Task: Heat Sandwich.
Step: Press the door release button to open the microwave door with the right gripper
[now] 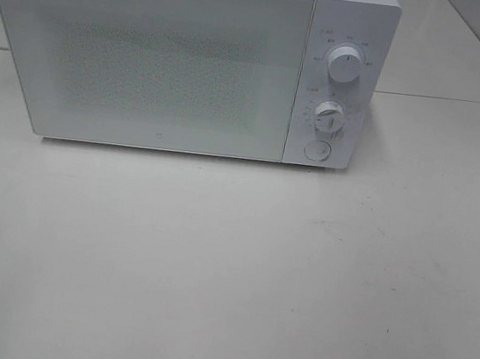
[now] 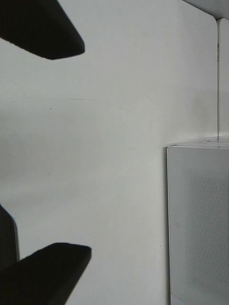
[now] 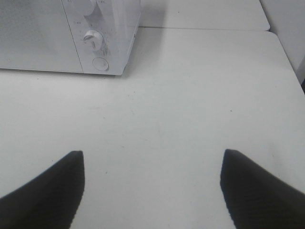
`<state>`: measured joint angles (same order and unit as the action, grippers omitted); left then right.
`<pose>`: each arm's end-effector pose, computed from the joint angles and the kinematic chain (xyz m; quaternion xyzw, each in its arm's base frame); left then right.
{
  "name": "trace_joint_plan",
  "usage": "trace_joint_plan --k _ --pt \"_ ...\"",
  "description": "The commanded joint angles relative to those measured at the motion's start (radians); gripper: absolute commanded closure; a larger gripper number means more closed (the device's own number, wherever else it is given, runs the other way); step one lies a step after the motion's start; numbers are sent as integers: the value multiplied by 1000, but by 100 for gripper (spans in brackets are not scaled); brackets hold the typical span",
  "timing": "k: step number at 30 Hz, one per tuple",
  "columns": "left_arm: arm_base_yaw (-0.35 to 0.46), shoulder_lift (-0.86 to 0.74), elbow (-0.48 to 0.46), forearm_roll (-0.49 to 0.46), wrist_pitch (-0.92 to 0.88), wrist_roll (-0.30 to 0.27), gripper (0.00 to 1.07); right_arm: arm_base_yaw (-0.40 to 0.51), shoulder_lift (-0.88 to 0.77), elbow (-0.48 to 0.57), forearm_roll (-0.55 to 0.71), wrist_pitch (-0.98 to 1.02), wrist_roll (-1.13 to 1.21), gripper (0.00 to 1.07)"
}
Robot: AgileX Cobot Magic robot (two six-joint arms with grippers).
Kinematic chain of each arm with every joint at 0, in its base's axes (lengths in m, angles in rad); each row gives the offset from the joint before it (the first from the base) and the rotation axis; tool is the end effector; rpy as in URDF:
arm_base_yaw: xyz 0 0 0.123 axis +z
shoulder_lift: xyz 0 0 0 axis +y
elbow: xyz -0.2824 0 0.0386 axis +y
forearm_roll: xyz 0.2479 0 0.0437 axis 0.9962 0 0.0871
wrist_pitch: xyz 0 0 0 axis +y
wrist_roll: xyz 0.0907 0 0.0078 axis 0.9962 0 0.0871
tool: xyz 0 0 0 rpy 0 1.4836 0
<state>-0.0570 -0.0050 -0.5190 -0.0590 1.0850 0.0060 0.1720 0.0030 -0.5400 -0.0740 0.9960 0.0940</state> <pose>-0.0092 -0.0042 0.2805 0.0287 0.8525 -0.0427 0.5203 -0.0059 -0.0068 0.2938 -0.0313 0.8245 0.0381 0.5638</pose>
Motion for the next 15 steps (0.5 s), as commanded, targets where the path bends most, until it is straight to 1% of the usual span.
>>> trace_joint_plan --k 1,4,10,15 --pt "2 -16 3 -1 -11 -6 9 -6 47 -16 6 -42 13 32" --pt "2 -16 3 -1 -11 -6 9 -6 112 -16 6 -99 16 32" --pt "2 -16 3 -1 -11 -6 9 -6 192 -14 5 -173 16 32" --pt "2 -16 3 -1 -11 -6 9 -6 288 -14 5 -279 17 32"
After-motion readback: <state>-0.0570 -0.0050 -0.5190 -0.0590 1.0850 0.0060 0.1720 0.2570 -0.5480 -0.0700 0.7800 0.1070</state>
